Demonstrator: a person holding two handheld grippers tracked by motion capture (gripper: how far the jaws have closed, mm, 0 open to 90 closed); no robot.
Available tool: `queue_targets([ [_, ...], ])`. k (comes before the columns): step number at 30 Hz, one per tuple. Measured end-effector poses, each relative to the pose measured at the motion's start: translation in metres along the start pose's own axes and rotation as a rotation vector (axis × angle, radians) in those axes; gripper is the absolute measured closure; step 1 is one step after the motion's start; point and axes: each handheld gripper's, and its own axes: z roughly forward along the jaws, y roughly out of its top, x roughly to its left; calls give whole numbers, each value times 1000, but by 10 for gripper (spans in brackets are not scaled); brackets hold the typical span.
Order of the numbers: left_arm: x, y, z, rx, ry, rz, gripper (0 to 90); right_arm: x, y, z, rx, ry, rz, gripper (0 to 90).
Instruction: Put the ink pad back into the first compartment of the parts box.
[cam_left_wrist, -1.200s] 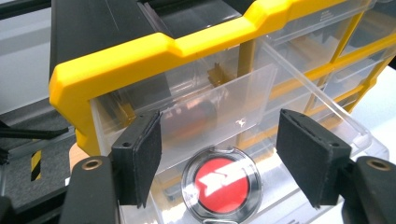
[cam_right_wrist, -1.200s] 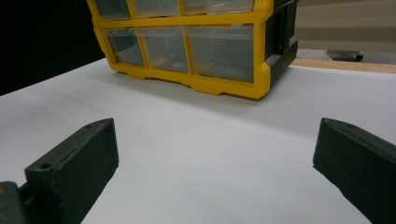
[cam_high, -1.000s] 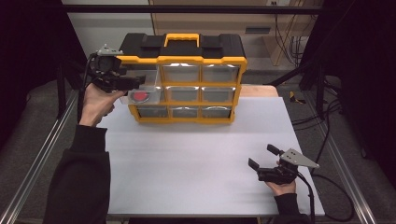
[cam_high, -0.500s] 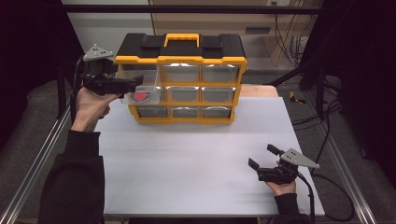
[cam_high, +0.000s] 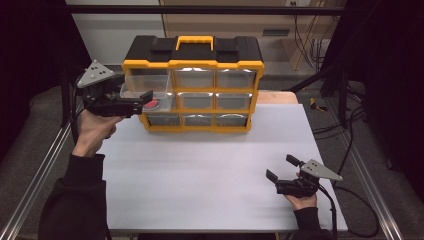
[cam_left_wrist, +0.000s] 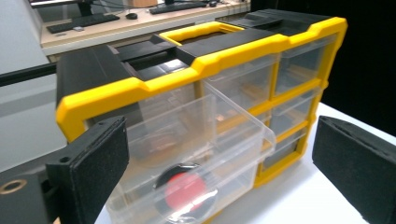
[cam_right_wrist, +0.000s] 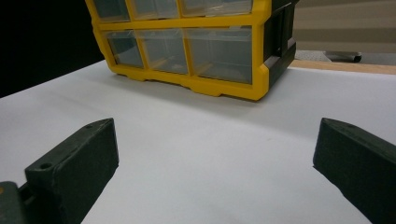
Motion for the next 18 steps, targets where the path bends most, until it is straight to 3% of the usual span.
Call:
queue_targets([
  [10, -9, -21, -13, -69, -30, 6, 31, -1, 0, 0, 2, -2, 8, 6],
  [18, -10, -41, -12, -66, -34, -12, 31, 0, 0, 0, 2, -1, 10, 6],
])
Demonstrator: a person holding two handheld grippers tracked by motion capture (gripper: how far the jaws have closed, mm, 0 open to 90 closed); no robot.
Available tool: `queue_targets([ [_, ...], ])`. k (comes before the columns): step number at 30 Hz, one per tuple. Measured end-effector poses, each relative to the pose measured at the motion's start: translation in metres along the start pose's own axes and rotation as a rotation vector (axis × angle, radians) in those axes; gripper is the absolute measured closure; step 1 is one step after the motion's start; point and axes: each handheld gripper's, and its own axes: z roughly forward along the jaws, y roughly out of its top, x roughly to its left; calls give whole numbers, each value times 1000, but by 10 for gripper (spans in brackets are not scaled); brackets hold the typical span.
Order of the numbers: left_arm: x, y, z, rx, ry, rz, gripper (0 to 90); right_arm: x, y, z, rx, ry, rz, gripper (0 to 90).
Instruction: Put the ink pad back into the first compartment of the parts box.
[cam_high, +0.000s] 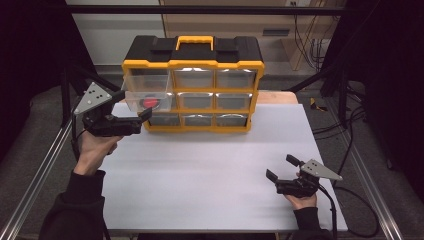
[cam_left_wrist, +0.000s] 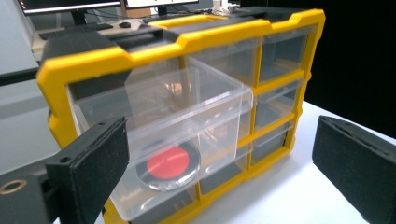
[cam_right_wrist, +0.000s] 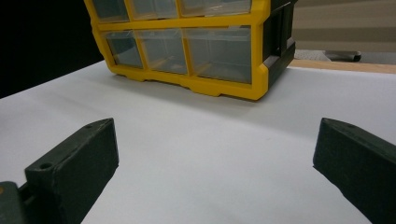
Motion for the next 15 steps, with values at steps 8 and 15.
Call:
queue_targets([
  [8, 0, -23, 6, 13, -1, -2, 30, 0, 0, 0, 2, -2, 0, 6],
  [15, -5, -32, 7, 25, -12, 5, 31, -1, 0, 1, -2, -2, -8, 6],
])
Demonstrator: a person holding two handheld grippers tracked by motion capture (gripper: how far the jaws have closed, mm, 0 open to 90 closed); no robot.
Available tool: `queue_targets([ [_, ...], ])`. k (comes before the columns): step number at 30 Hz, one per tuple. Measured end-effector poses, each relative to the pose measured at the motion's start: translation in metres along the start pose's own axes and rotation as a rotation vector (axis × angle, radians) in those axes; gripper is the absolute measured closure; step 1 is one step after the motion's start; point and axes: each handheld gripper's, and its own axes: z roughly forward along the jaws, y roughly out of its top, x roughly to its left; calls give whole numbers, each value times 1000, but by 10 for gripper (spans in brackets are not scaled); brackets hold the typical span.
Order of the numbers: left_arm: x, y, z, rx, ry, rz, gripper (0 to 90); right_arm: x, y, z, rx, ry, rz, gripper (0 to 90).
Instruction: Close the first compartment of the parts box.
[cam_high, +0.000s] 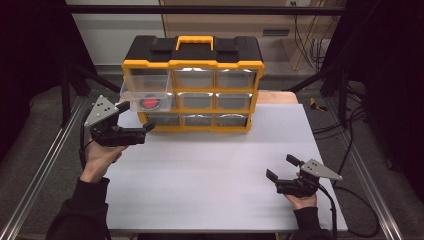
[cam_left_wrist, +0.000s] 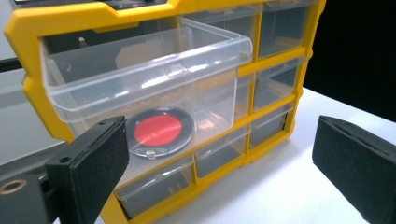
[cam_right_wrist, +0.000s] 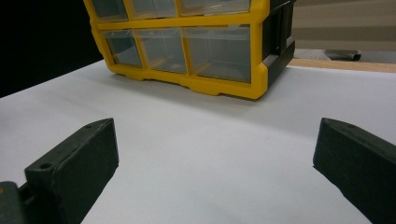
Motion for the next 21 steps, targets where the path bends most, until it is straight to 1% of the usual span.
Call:
queue_targets([
  [1, -1, -1, 0, 2, -2, 3, 31, 0, 0, 0, 3, -1, 0, 6],
  [2, -2, -2, 0, -3, 0, -1, 31, 0, 0, 0, -3, -3, -10, 6],
  [3, -3, -3, 0, -3, -2, -2, 31, 0, 0, 0, 1, -2, 1, 6],
  [5, -5, -5, 1, -5, -1, -5, 37, 0, 0, 0, -1, -1, -1, 6],
  [7, -7, -8, 4, 7, 1, -2, 44, 0, 0, 0, 1, -2, -1, 5],
  [11, -7, -14, 10, 33, -18, -23, 65, 0, 0, -1, 1, -2, -1, 5],
  [15, -8, -17, 13, 50, -25, -23, 89, 0, 0, 0, 0, -4, -6, 5],
  [17, -8, -18, 14, 55, -30, -22, 131, 1, 0, -1, 4, -1, 3, 6],
  [18, -8, -18, 15, 56, -27, -22, 131, 1, 0, -1, 4, -1, 3, 6],
  [19, -9, -18, 15, 56, -25, -23, 168, 0, 0, -1, 3, -3, -2, 6],
  [21, -9, -17, 15, 54, -25, -23, 179, 0, 0, -1, 3, -3, -3, 6],
])
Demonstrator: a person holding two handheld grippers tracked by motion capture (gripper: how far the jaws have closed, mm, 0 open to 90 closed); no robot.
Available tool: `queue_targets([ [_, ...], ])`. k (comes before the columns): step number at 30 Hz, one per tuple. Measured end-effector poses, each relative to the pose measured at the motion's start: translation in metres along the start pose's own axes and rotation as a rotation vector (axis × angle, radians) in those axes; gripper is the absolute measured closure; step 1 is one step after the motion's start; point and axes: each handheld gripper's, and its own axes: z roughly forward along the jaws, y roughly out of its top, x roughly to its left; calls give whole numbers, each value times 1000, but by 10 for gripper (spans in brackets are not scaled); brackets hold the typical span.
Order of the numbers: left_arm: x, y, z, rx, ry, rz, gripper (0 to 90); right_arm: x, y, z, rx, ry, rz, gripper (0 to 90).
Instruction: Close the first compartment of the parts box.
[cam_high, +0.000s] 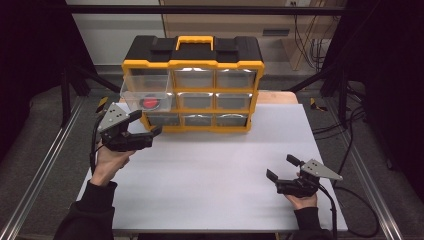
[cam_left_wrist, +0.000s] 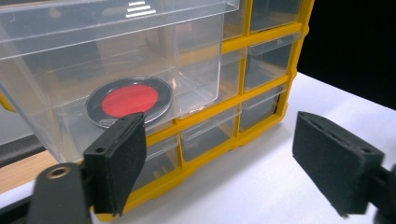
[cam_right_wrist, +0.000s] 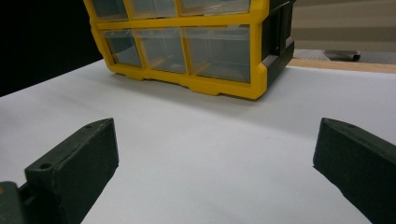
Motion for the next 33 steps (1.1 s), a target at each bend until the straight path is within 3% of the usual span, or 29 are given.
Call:
queue_targets([
  [13, 3, 4, -1, -8, 20, -6, 452, 1, 0, 0, 1, 3, 4, 6],
  [16, 5, 5, -1, -7, 20, -11, 523, -1, 0, 1, -2, -1, -15, 6],
  [18, 5, 5, -2, -10, 22, -14, 573, 1, 0, 0, 3, 4, 4, 6],
  [33, 5, 10, 0, -4, 34, 18, 828, 1, 0, 1, 1, 2, -8, 6],
])
